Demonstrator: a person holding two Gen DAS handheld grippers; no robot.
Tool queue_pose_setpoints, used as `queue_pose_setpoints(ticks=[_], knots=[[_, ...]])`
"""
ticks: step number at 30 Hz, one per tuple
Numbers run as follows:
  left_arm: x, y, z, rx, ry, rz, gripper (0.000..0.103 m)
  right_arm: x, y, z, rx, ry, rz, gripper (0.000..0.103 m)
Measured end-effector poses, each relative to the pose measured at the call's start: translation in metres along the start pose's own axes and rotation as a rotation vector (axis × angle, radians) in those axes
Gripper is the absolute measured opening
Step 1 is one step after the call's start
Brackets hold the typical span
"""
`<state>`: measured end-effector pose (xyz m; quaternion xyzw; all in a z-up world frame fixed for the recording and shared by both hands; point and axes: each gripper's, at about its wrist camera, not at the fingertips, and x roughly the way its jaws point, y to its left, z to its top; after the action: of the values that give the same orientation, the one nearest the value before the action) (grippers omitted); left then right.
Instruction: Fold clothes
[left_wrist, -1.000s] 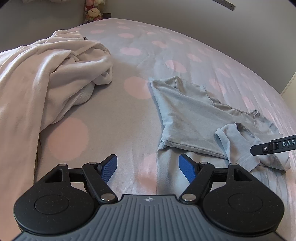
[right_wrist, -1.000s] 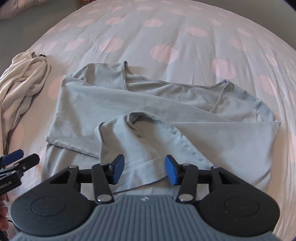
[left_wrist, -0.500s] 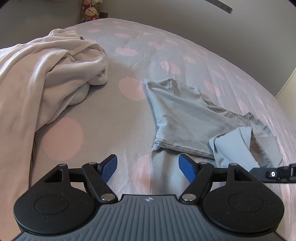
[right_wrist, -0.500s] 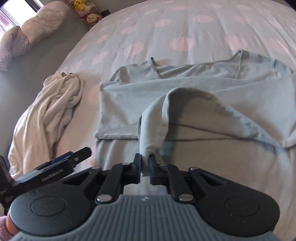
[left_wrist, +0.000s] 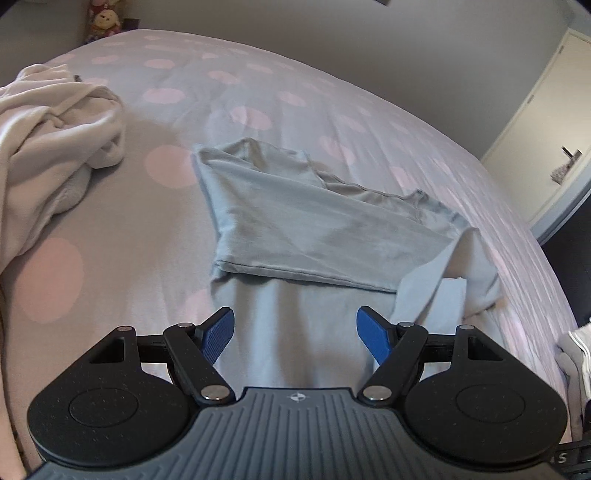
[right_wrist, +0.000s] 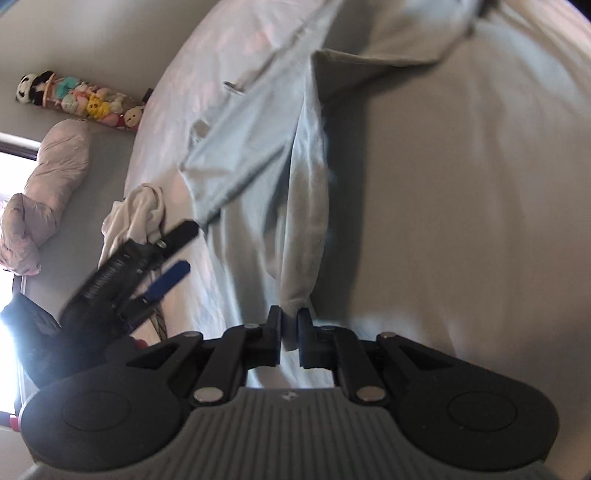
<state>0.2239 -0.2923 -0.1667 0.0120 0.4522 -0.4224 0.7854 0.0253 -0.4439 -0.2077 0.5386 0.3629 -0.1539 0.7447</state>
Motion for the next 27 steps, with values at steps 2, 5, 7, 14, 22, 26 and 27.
queue_pose_setpoints(ticks=[2, 5, 7, 14, 22, 26, 27], knots=[[0.0, -0.008, -0.003, 0.046, 0.023, -0.031, 0.072, 0.005, -0.002, -0.006, -0.029, 0.008, -0.008, 0.01], [0.005, -0.017, -0.009, 0.117, 0.057, -0.033, 0.072, 0.009, 0.002, -0.01, -0.107, 0.018, -0.053, 0.018], [0.009, -0.022, -0.013, 0.155, 0.078, -0.025, 0.072, 0.006, 0.003, -0.012, -0.167, 0.009, -0.078, 0.024], [0.009, -0.025, -0.025, 0.233, 0.145, -0.047, 0.072, -0.023, -0.005, -0.011, -0.3, -0.06, -0.152, 0.026], [0.017, -0.043, -0.051, 0.367, 0.192, 0.026, 0.069, -0.047, -0.023, -0.01, -0.356, -0.113, -0.177, 0.031], [0.016, -0.053, -0.059, 0.39, 0.171, 0.036, 0.067, -0.057, -0.032, -0.004, -0.342, -0.135, -0.16, 0.032], [0.017, -0.055, -0.061, 0.395, 0.167, 0.047, 0.062, -0.059, -0.034, -0.002, -0.339, -0.142, -0.161, 0.032]])
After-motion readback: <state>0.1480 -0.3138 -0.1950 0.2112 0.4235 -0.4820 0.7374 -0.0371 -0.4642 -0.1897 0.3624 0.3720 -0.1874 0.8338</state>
